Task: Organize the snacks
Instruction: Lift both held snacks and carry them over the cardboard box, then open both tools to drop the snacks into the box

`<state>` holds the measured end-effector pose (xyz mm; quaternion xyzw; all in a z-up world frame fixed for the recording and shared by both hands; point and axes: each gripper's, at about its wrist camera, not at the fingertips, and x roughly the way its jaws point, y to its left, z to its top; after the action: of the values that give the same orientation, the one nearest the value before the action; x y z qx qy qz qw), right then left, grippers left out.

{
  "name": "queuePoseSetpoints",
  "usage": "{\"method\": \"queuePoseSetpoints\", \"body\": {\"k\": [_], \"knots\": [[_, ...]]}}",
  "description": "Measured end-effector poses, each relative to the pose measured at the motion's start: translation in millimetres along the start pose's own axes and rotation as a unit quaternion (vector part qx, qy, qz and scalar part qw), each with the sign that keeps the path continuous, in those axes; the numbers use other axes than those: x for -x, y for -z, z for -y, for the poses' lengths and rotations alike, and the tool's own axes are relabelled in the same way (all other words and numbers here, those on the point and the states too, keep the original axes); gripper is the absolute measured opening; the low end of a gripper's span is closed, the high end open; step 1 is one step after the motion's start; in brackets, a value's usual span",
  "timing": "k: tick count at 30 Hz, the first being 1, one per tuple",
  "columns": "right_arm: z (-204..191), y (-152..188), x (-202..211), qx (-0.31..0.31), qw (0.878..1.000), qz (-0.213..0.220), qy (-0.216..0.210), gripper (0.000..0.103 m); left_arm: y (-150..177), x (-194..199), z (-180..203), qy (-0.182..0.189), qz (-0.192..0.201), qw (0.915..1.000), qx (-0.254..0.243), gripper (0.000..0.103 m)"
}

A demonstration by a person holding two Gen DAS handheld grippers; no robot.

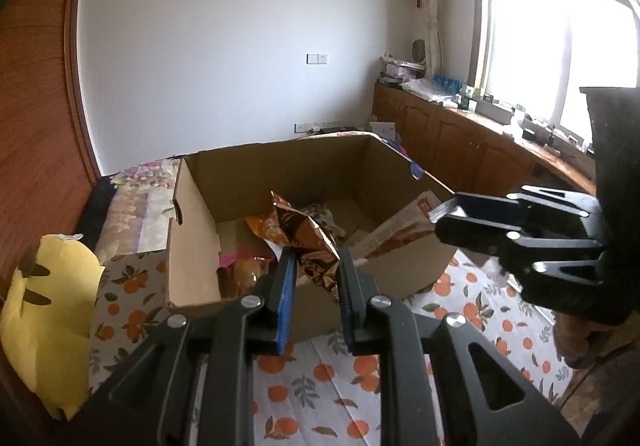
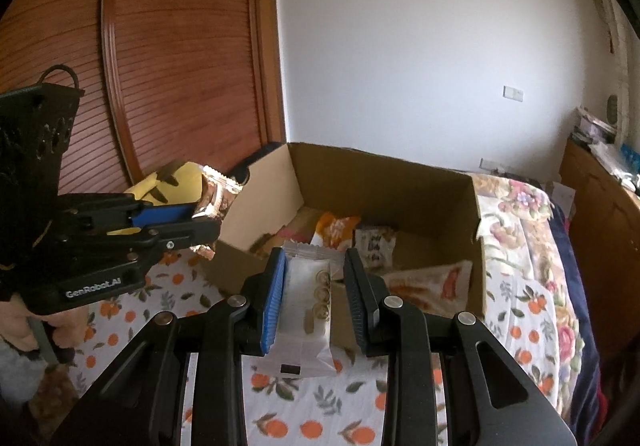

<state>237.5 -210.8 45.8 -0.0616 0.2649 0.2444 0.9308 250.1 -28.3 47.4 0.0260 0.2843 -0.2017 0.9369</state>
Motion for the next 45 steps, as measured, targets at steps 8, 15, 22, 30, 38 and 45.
{"method": "queuePoseSetpoints", "body": {"k": [8, 15, 22, 30, 38, 45], "knots": [[9, -13, -25, 0.002, 1.000, 0.004, -0.010, 0.028, -15, -13, -10, -0.013, 0.005, 0.9999, -0.005, 0.017], [16, -23, -41, 0.001, 1.000, 0.005, -0.012, 0.028, -25, -31, -23, -0.013, 0.001, 0.9998, 0.012, 0.017], [27, -29, -57, -0.009, 1.000, 0.000, -0.013, 0.028, -33, -55, -25, -0.018, -0.008, 0.9998, 0.008, 0.017], [41, -19, -76, -0.017, 1.000, -0.022, 0.001, 0.028, -27, -78, -27, -0.017, -0.028, 0.9994, 0.013, 0.018], [53, -10, -92, -0.023, 0.999, -0.046, 0.008, 0.028, -17, -93, -24, -0.016, -0.049, 0.9986, 0.014, 0.019], [54, -6, -98, -0.026, 0.998, -0.059, 0.006, 0.029, -9, -98, -18, -0.014, -0.063, 0.9978, 0.012, 0.022]]}}
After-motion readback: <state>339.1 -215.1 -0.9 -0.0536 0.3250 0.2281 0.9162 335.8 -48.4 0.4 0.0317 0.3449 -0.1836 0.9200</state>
